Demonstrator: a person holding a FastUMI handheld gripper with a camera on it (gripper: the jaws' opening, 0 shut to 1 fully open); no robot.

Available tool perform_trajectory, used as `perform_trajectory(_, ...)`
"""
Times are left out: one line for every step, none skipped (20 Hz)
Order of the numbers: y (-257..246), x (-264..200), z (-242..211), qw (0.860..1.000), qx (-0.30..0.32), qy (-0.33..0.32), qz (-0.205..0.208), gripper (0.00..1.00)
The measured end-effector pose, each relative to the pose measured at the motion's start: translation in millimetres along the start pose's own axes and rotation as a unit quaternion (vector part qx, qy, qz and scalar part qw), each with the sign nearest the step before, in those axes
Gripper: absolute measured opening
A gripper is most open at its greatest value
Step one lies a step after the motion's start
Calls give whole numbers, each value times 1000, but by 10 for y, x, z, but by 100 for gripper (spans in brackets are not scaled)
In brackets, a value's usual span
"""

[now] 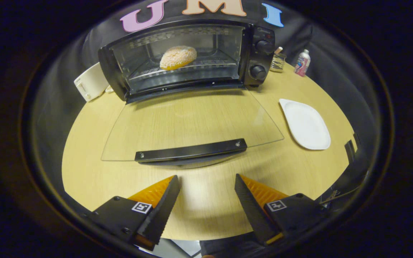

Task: Open the toaster oven, put the food inside, and close the toaster oven door.

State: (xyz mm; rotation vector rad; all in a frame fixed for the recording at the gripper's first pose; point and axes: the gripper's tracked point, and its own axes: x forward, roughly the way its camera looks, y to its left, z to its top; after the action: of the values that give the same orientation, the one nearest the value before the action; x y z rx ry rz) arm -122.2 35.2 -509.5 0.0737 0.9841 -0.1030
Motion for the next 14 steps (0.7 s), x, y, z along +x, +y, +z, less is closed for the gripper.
perform_trajectory(7, 20, 39, 1000, -3, -2, 0, 100)
perform_trajectory(17, 29, 47, 1000, -9, -2, 2, 99)
perform_trajectory(5, 46, 61, 1000, -16, -3, 3, 99)
perform_trajectory(4, 51, 63, 1000, -18, -5, 3, 99)
perform_trajectory(4, 48, 71, 1000, -17, -7, 2, 99)
perform_trajectory(6, 49, 74, 1000, -17, -8, 0, 99)
perform_trajectory(3, 43, 71, 1000, -19, -8, -1, 99)
perform_trajectory(11, 39, 87, 1000, -26, -10, -2, 99)
perform_trajectory(8, 19, 118, 999, -36, -15, -3, 99)
perform_trajectory(9, -6, 145, 999, -47, -21, -5, 99)
perform_trajectory(6, -29, 175, 998, -57, -27, -7, 99)
perform_trajectory(7, -60, 203, 997, -64, -32, -9, 99)
perform_trajectory(12, -96, 237, 997, -69, -36, -9, 99)
perform_trajectory(29, -153, 253, 996, -73, -41, -9, 99)
